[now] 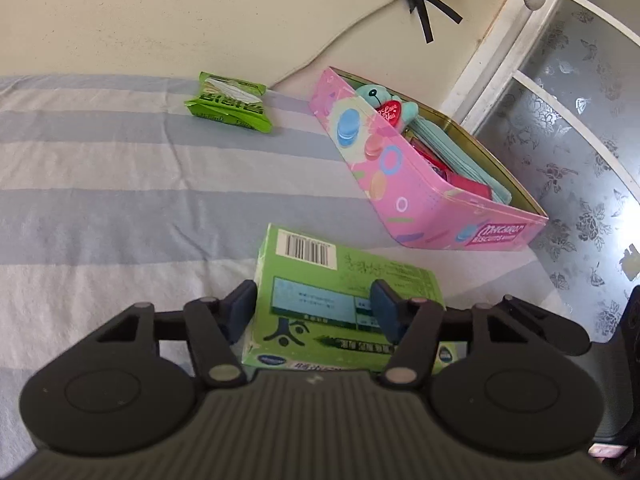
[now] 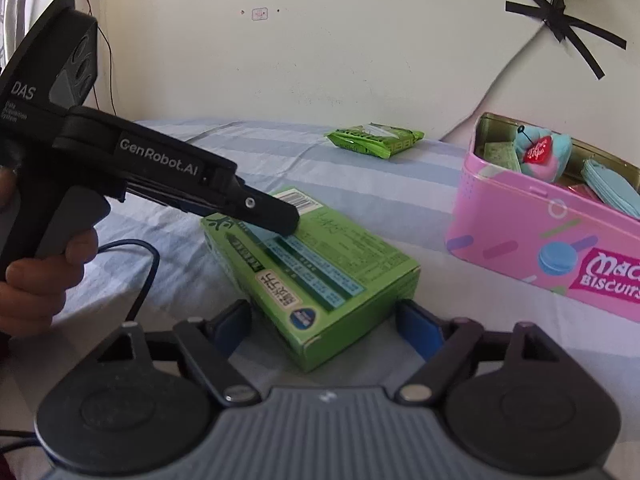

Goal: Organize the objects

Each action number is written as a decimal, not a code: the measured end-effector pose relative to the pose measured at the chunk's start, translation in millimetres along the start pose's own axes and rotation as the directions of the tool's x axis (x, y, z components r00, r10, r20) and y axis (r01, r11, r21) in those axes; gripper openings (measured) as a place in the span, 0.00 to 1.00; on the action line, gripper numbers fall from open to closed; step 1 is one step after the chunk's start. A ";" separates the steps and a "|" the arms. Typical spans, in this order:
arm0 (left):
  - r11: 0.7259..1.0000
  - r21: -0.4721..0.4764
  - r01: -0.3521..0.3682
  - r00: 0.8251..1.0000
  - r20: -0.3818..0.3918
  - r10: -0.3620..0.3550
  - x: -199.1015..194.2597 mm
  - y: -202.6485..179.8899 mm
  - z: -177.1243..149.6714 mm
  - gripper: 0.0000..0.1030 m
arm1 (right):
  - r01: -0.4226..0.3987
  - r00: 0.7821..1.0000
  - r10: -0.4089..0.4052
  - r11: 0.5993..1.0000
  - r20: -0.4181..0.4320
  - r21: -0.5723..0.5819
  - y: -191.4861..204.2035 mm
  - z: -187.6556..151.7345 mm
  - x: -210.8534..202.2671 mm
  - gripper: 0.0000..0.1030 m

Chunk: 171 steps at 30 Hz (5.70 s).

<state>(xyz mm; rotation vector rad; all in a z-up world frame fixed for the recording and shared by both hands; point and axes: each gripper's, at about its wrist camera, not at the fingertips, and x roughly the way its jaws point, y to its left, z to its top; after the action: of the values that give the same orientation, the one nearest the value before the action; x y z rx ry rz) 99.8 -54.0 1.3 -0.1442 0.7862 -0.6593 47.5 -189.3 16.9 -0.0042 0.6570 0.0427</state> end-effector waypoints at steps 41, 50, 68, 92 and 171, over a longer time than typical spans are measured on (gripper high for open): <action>0.923 0.278 -0.266 0.955 0.207 0.213 109.5 -162.2 91.6 0.66 | 0.437 0.810 -0.466 0.884 0.357 0.165 -177.6 22.9 -9.8 0.88; 0.903 0.255 -0.347 0.922 0.267 0.279 57.5 -153.1 64.4 0.72 | 0.349 0.814 -0.464 0.871 0.350 0.346 -172.8 8.4 -48.8 0.88; 0.878 0.178 -0.445 0.886 0.227 0.403 12.1 -87.2 17.6 0.72 | 0.166 0.898 -0.336 0.857 0.285 0.488 -109.5 -18.5 -67.3 0.90; 0.800 -0.033 -0.598 0.776 0.224 0.589 -31.9 42.7 16.0 0.76 | 0.118 0.967 -0.165 0.965 0.192 0.236 0.2 22.1 -4.4 0.90; 0.812 -0.002 -0.583 0.799 0.177 0.574 -26.7 45.3 10.8 0.83 | 0.053 0.956 -0.126 0.962 0.264 0.267 6.7 8.3 -6.5 0.95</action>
<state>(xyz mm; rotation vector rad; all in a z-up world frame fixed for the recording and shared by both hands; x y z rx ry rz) 116.0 -3.4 9.0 0.0925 0.6001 -0.0768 47.2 -182.7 27.5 0.2196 0.3749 -0.1291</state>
